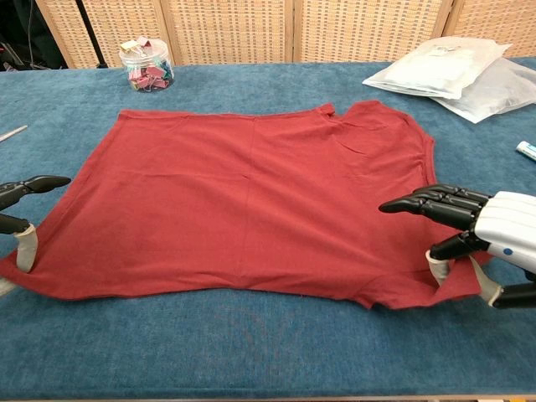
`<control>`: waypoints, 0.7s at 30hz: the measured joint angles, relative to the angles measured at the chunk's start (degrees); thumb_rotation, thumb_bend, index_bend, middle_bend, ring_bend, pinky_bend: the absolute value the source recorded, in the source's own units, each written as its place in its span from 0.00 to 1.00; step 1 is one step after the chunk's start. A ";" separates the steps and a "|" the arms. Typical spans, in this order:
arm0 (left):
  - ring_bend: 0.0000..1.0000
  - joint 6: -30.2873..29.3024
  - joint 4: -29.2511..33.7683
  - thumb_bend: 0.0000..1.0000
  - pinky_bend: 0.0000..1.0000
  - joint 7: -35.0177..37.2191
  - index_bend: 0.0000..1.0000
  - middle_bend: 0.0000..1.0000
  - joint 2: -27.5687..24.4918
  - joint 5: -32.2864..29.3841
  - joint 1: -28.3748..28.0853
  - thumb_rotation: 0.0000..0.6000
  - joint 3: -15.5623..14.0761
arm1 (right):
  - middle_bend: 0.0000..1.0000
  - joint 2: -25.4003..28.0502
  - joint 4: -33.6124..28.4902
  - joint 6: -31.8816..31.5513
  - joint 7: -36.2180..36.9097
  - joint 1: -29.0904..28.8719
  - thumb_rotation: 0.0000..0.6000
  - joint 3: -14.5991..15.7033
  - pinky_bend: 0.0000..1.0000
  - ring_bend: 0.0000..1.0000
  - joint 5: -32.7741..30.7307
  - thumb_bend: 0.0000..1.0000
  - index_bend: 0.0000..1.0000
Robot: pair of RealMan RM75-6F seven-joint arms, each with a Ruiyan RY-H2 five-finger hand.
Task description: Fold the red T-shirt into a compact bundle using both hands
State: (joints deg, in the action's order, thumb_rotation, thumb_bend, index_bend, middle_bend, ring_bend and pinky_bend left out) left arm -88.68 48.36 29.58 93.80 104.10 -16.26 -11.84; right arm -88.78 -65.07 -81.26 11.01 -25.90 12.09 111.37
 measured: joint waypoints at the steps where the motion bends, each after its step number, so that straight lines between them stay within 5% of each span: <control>1: 0.00 -0.65 0.24 0.52 0.00 0.05 0.72 0.00 -0.37 0.40 0.15 1.00 -0.28 | 0.06 0.20 -0.14 -0.29 0.34 -0.05 1.00 0.27 0.01 0.00 0.38 0.88 0.62; 21: 0.00 -13.11 1.67 0.55 0.00 1.83 0.72 0.00 -6.13 8.43 5.48 1.00 -7.22 | 0.06 5.58 -5.35 -6.45 2.61 0.62 1.00 9.11 0.01 0.00 11.45 0.88 0.62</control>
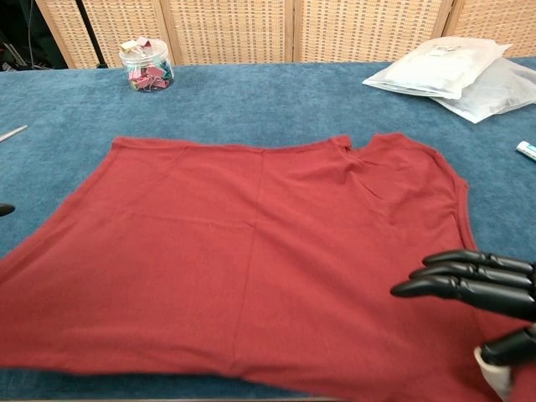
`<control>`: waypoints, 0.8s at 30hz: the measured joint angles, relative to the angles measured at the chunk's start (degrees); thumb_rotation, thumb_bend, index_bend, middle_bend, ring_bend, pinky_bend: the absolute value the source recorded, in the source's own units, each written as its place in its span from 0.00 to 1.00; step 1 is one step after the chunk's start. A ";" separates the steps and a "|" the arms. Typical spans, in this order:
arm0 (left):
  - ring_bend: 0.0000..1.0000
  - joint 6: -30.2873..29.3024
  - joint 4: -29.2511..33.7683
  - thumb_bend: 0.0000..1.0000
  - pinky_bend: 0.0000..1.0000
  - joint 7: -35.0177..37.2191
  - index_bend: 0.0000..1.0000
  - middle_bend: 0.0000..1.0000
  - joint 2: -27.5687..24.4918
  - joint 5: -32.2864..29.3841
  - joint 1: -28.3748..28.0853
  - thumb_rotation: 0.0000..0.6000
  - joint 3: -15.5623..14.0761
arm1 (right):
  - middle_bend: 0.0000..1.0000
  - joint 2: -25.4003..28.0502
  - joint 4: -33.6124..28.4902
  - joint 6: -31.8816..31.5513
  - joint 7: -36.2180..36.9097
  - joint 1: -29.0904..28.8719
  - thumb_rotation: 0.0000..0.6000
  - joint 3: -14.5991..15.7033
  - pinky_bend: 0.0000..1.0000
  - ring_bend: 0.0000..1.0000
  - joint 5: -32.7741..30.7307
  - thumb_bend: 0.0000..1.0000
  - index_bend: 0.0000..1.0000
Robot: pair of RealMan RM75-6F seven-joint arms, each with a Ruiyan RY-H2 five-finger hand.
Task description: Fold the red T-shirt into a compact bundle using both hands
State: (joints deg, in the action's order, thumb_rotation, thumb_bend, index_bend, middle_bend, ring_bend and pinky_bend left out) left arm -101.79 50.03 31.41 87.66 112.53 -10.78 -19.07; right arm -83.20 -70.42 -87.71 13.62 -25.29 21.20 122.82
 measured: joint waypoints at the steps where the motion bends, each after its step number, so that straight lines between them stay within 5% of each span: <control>1: 0.00 -0.79 -0.53 0.55 0.00 0.15 0.72 0.00 -0.07 0.57 0.44 1.00 -0.36 | 0.06 0.11 -0.02 -0.27 -0.03 0.18 1.00 0.23 0.01 0.00 0.29 0.88 0.63; 24: 0.00 -8.46 -8.93 0.56 0.00 3.33 0.72 0.00 2.20 3.17 5.15 1.00 -1.85 | 0.06 0.66 2.00 -4.02 -1.90 3.80 1.00 2.19 0.01 0.00 3.62 0.88 0.63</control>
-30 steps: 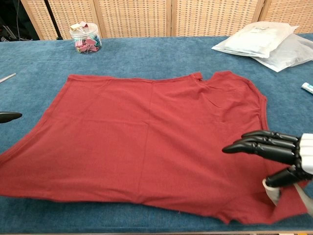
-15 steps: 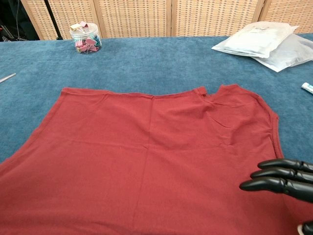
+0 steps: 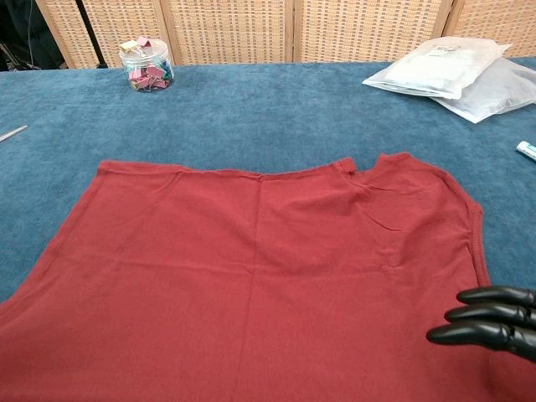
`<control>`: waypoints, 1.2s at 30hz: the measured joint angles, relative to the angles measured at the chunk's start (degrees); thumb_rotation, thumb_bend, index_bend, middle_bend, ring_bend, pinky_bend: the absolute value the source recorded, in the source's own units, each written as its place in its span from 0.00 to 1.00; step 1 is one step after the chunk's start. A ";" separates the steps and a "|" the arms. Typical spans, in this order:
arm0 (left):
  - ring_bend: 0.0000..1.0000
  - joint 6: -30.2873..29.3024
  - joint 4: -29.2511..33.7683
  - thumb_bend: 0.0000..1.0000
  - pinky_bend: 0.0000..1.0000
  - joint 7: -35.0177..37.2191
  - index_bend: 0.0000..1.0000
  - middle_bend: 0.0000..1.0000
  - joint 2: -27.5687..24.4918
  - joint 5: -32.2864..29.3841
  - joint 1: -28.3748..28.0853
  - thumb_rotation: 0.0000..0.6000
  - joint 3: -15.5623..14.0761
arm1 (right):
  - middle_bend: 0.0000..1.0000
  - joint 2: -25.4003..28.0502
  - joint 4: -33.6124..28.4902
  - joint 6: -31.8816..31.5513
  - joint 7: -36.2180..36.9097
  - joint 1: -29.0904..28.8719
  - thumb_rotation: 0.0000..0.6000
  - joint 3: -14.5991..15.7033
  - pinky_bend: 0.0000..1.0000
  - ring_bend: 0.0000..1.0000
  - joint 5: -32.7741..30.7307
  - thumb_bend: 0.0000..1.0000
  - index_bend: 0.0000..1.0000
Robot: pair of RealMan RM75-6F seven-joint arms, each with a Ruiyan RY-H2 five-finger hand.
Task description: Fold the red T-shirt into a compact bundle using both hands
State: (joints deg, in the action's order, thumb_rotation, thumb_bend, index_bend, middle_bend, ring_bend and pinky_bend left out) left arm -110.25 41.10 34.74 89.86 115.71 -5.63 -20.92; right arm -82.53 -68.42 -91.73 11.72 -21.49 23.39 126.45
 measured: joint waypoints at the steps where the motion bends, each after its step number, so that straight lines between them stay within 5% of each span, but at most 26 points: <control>1: 0.00 0.10 0.23 0.56 0.00 -0.08 0.72 0.00 0.03 -0.21 -0.24 1.00 0.34 | 0.06 0.02 -0.12 0.07 0.03 -0.07 1.00 -0.19 0.01 0.00 -0.16 0.88 0.63; 9: 0.00 5.21 4.21 0.56 0.00 0.58 0.73 0.00 -0.37 -3.95 -3.88 1.00 4.20 | 0.06 0.72 -1.86 1.09 3.69 -1.47 1.00 -3.97 0.01 0.00 -5.34 0.88 0.63; 25: 0.00 29.04 30.30 0.57 0.00 -9.80 0.73 0.00 -7.82 -18.26 -16.69 1.00 16.72 | 0.06 3.21 -5.93 17.16 15.04 -10.57 1.00 -17.56 0.01 0.00 -24.37 0.88 0.63; 36: 0.00 41.62 29.04 0.57 0.00 -16.51 0.73 0.00 -3.74 -28.11 -23.27 1.00 23.85 | 0.06 -0.29 2.42 27.50 18.93 -15.33 1.00 -22.28 0.01 0.00 -32.03 0.88 0.63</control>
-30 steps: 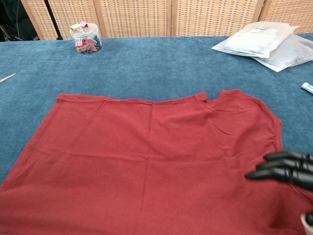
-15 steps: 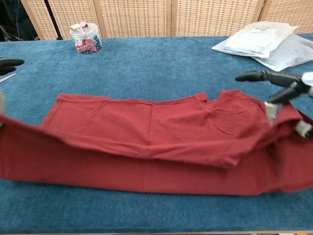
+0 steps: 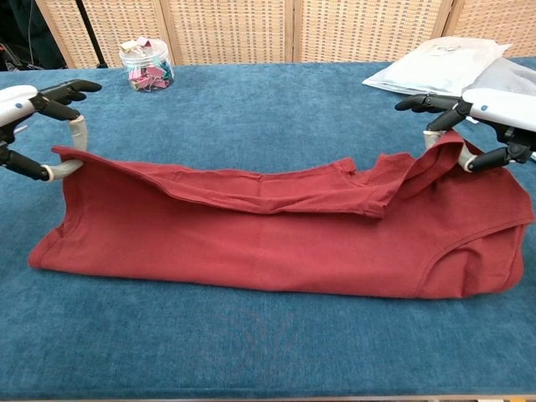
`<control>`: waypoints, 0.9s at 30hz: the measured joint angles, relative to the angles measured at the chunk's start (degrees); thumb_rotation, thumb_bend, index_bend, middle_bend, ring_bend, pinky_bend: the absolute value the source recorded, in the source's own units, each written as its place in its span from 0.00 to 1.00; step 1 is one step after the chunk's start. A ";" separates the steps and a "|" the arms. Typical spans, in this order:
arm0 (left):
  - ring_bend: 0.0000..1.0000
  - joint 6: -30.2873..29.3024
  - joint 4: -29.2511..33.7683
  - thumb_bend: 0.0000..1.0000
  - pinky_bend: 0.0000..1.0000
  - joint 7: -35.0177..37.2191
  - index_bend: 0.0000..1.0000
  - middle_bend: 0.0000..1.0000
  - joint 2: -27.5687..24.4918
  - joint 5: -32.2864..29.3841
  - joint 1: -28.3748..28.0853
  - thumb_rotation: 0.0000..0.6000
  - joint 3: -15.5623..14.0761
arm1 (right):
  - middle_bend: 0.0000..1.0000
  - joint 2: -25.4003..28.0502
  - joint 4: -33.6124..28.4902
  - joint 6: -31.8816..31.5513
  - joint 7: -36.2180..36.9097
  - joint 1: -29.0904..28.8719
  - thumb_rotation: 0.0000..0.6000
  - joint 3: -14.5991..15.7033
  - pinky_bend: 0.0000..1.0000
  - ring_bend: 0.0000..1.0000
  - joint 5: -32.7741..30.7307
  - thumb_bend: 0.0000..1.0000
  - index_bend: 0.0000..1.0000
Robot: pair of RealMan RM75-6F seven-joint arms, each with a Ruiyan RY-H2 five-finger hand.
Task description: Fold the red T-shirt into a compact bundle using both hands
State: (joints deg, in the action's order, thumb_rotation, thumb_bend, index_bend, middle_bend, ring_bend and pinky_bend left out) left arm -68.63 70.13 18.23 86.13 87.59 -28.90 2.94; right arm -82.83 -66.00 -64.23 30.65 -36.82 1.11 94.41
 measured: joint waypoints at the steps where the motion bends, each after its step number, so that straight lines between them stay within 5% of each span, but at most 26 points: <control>1: 0.00 0.53 -0.91 0.57 0.00 -0.15 0.73 0.00 0.77 -0.35 -0.38 1.00 0.31 | 0.06 -0.30 0.75 0.54 0.32 -0.24 1.00 -0.23 0.01 0.00 -0.36 0.88 0.63; 24: 0.00 6.94 -7.95 0.57 0.00 -8.38 0.73 0.00 8.81 -9.80 -3.14 1.00 5.04 | 0.06 -5.98 14.62 9.99 7.52 -2.75 1.00 -2.03 0.01 0.00 -6.08 0.88 0.63; 27: 0.00 7.56 -8.00 0.57 0.00 -10.38 0.73 0.00 9.49 -11.37 -3.24 1.00 5.80 | 0.05 -6.01 15.15 10.81 8.85 -2.81 1.00 -1.70 0.01 0.00 -6.10 0.88 0.55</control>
State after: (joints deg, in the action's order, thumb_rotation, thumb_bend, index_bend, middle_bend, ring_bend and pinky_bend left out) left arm -61.07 62.13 7.85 95.62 76.23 -32.14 8.73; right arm -88.83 -50.85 -53.42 39.50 -39.63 -0.59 88.32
